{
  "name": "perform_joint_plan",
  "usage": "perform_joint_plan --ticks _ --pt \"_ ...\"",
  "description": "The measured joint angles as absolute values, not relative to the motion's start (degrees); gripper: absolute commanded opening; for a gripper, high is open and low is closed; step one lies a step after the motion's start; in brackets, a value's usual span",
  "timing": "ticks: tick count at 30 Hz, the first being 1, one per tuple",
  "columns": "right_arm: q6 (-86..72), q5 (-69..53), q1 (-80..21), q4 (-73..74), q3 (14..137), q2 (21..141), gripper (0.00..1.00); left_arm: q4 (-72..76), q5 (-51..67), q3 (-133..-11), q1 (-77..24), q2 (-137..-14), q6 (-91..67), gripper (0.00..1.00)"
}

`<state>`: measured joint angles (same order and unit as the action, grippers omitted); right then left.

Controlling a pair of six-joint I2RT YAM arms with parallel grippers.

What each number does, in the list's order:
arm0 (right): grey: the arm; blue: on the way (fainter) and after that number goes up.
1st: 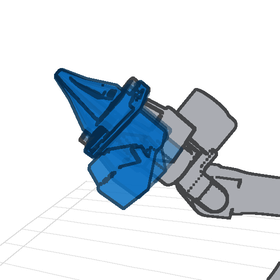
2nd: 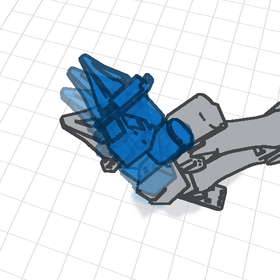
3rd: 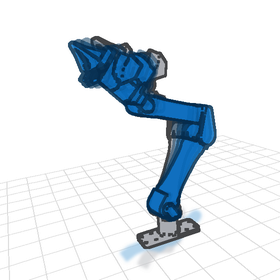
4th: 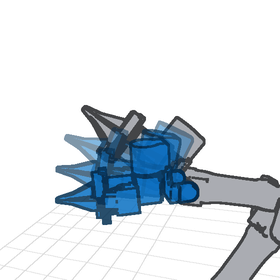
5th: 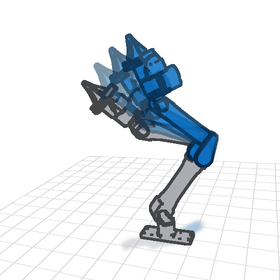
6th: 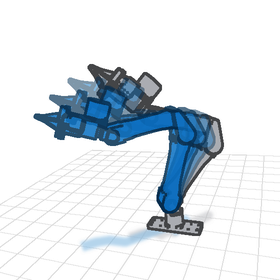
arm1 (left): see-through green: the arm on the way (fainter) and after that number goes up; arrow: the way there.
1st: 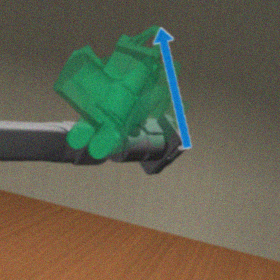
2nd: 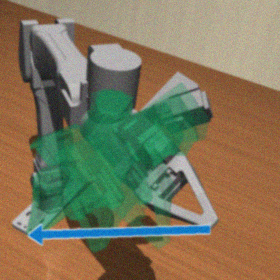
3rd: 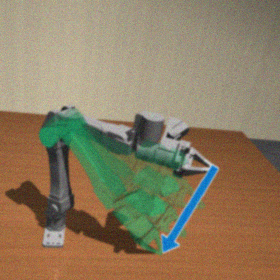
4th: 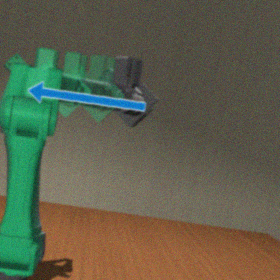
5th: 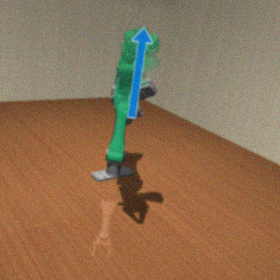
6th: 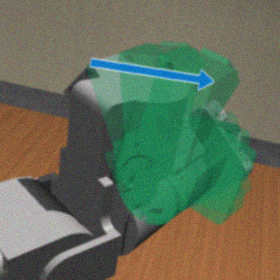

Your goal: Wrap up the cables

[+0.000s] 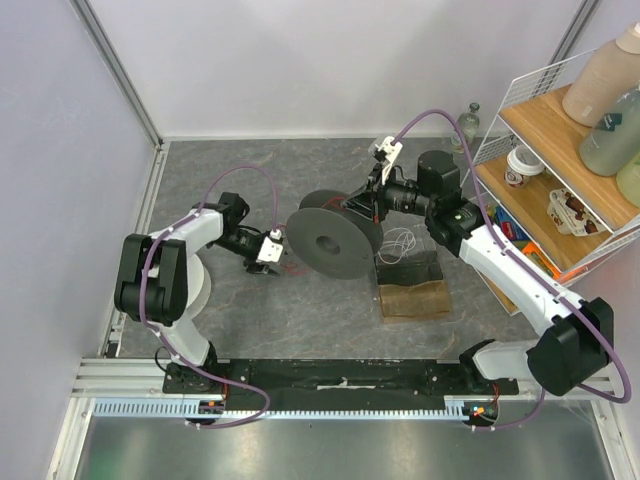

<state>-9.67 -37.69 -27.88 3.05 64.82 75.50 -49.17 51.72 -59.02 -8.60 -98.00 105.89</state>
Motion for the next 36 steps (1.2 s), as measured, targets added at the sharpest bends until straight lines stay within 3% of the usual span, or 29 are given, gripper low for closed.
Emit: perform_joint_plan --ticks 9,17,32,36 --pt "-15.7 -37.9 -27.9 -0.8 67.5 75.2 0.00 -44.0 57.1 -57.9 -9.6 -97.6 102.9 0.68" --pt "-20.1 -38.1 -27.8 -4.8 71.2 74.2 0.00 -40.9 59.5 -55.3 -10.2 -97.6 101.6 0.61" --pt "-22.6 -35.2 -26.8 -5.5 78.5 73.4 0.00 -37.9 60.0 -54.0 -7.1 -95.8 99.4 0.32" --pt "-22.6 -29.6 -26.3 -3.8 80.1 73.1 0.00 -37.5 60.0 -51.9 -5.7 -93.4 98.7 0.14"
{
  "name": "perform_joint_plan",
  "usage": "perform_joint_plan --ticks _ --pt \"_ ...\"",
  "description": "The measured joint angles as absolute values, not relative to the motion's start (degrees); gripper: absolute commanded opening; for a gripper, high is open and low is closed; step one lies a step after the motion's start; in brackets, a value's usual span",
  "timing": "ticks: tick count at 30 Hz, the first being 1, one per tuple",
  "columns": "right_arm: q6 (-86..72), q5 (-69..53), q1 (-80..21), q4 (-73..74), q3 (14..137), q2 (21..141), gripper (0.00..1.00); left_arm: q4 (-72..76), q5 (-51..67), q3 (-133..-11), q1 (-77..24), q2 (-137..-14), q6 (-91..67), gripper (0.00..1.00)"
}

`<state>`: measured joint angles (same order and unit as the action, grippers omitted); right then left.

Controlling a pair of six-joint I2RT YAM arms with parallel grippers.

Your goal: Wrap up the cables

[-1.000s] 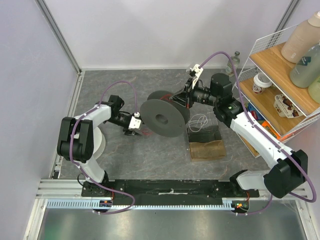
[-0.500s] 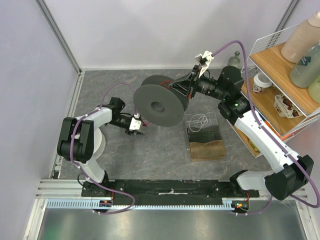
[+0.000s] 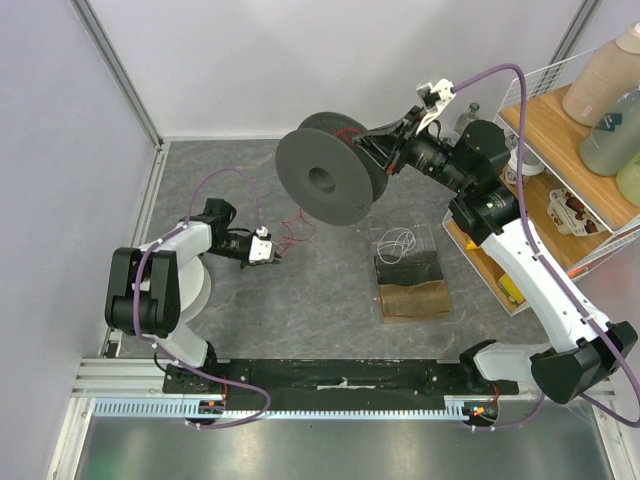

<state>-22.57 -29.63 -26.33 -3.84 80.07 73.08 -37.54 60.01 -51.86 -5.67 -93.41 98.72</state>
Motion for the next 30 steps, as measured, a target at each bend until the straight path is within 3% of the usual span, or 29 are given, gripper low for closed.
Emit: perform_joint_plan --ticks 2,9,17,24,30 --pt "-22.5 -26.3 -26.2 -2.8 80.6 73.1 0.00 -37.5 60.1 -50.6 -5.4 -91.9 97.9 0.02" --pt "-23.3 -11.7 -26.3 2.0 80.8 73.5 0.00 -32.1 58.4 -48.3 -8.8 -84.5 85.8 0.02" --pt "-28.4 8.3 -27.2 6.6 86.9 83.2 0.00 -28.5 49.0 -46.5 -28.8 -70.2 68.3 0.02" --pt "-26.0 20.4 -31.9 7.8 87.6 88.9 0.00 -34.8 41.0 -54.2 -43.4 -67.9 60.9 0.01" --pt "-19.6 22.2 -36.2 0.6 82.0 87.7 0.00 -40.9 39.2 -64.8 -49.4 -66.0 57.3 0.02"
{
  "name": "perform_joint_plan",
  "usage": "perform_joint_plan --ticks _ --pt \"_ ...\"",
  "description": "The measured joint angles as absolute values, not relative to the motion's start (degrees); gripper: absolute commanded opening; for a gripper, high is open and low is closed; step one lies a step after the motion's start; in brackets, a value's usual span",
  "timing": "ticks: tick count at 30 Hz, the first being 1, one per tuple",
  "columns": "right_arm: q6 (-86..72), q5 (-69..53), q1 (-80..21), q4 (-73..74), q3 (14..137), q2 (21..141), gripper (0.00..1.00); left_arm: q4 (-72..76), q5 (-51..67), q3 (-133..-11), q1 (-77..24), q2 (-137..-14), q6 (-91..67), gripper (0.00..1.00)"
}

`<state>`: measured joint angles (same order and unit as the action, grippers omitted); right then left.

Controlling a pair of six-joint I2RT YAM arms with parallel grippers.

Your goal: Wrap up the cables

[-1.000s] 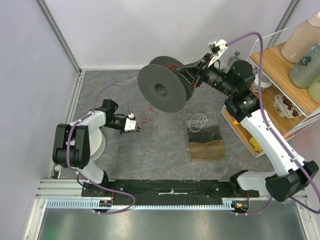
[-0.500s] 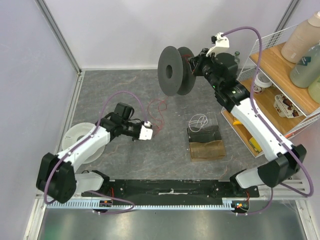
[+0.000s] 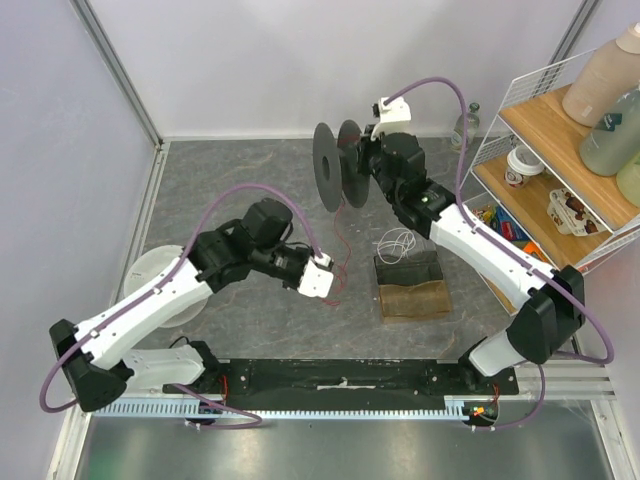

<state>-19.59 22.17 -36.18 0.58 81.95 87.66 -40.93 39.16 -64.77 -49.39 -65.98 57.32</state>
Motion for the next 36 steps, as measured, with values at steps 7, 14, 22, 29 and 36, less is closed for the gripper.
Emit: perform_joint_plan --ticks 7,14,22,29,36 --pt "-10.8 15.6 -35.8 -5.2 67.8 81.8 0.00 -43.9 37.1 -75.3 -49.4 -64.5 54.0 0.02" --pt "-0.1 5.6 -35.8 -9.3 56.9 71.7 0.00 -45.3 32.8 -77.8 -48.4 -64.1 52.7 0.02" --pt "11.2 -0.9 -35.8 -11.2 53.5 65.2 0.00 -45.2 29.8 -79.7 -45.9 -62.2 52.4 0.02" --pt "18.9 -2.8 -35.8 -11.0 49.8 65.2 0.00 -43.9 26.7 -82.7 -45.8 -60.3 51.8 0.02" --pt "22.3 -6.3 -35.8 -10.9 47.5 64.1 0.00 -42.7 21.4 -83.6 -45.0 -60.2 51.9 0.02"
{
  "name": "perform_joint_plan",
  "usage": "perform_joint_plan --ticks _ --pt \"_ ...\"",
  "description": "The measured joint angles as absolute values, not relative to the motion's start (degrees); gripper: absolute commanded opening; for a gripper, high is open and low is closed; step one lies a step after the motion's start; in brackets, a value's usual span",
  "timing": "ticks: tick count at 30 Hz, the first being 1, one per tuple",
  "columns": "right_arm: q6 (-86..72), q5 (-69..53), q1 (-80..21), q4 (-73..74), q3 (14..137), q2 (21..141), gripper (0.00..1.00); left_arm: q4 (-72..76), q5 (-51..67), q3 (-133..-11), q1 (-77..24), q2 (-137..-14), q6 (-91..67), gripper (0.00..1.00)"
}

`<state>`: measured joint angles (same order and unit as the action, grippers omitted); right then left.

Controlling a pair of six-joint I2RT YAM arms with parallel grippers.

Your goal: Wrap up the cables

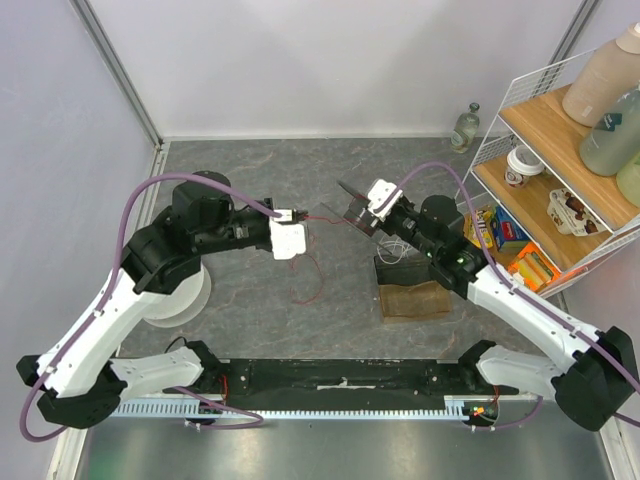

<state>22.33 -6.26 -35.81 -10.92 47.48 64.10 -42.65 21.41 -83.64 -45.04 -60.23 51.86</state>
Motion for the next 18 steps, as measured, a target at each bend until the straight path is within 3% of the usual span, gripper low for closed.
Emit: perform_joint_plan --ticks 8,18 --pt "21.6 -14.4 -35.8 -8.7 47.8 58.5 0.00 -38.1 18.0 -83.6 -35.4 -62.7 51.8 0.02" --pt "22.1 -17.3 -35.8 -2.8 49.0 54.1 0.00 -34.6 22.1 -84.4 -20.9 -68.1 51.8 0.02"
